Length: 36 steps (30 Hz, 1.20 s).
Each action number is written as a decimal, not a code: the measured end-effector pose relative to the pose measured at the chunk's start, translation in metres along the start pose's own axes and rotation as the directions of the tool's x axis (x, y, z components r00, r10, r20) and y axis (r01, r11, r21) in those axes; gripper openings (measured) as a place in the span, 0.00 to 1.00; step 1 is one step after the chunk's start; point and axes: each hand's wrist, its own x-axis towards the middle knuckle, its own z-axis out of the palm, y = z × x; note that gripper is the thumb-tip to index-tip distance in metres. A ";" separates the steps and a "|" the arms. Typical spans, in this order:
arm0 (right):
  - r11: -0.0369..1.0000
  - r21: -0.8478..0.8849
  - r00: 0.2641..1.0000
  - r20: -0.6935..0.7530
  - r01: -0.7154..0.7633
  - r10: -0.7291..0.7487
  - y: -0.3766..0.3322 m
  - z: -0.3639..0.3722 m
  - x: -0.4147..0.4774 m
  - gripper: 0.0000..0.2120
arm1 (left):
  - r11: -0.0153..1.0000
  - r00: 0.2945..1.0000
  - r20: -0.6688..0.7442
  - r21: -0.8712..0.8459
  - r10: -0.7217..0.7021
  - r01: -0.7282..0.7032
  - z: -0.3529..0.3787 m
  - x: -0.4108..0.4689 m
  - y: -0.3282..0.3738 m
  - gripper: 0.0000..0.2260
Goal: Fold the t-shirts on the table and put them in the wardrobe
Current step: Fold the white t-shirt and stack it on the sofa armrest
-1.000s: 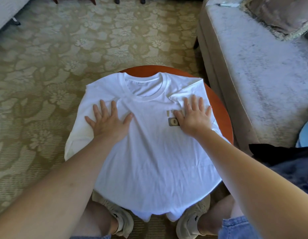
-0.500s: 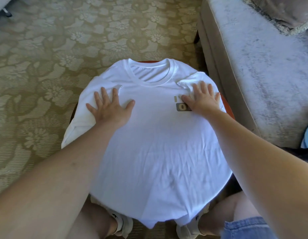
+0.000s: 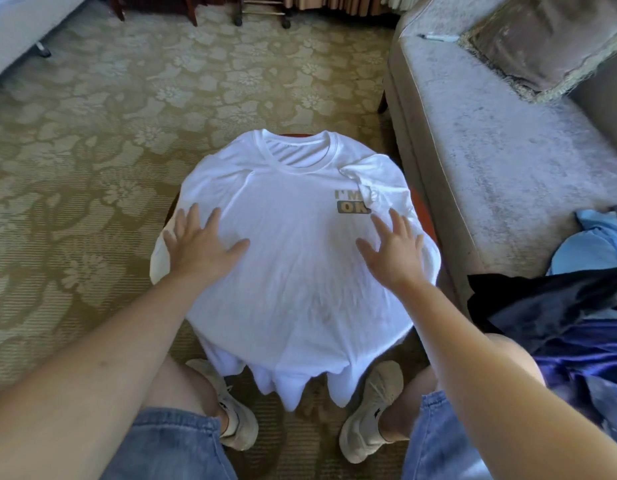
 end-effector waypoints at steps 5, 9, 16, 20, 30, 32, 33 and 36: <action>0.999 0.000 0.999 0.011 0.038 -0.038 0.002 0.021 -0.045 0.29 | 0.989 0.963 0.239 0.045 0.127 -0.141 0.007 -0.033 0.016 0.44; 0.991 -0.131 0.982 0.191 0.036 -0.011 0.007 0.030 -0.047 0.34 | 0.987 0.949 0.304 0.108 0.085 -0.123 0.025 -0.036 0.021 0.44; 0.989 -0.147 0.987 0.163 0.025 -0.001 0.010 0.027 -0.014 0.33 | 0.991 0.958 0.278 0.097 0.064 -0.094 0.029 -0.013 0.045 0.43; 0.998 -0.053 0.999 0.040 -0.022 0.024 0.020 0.023 -0.012 0.31 | 0.995 0.989 -0.147 -0.098 0.004 -0.018 0.022 -0.011 0.032 0.34; 0.405 0.785 0.801 0.185 -0.469 0.570 0.063 -0.001 -0.030 0.45 | 0.636 0.887 0.058 -0.676 -0.458 0.373 0.016 -0.027 -0.043 0.46; 0.274 0.762 0.751 0.386 -0.587 0.535 0.069 0.001 -0.037 0.39 | 0.557 0.862 0.126 -0.716 -0.490 0.421 0.014 -0.035 -0.046 0.44; 0.244 0.741 0.734 0.454 -0.626 0.504 0.071 0.001 -0.041 0.31 | 0.551 0.854 0.166 -0.700 -0.493 0.454 0.013 -0.039 -0.047 0.42; 0.241 0.685 0.704 0.549 -0.688 0.450 0.071 -0.004 -0.058 0.13 | 0.553 0.832 0.290 -0.637 -0.473 0.537 0.005 -0.051 -0.052 0.39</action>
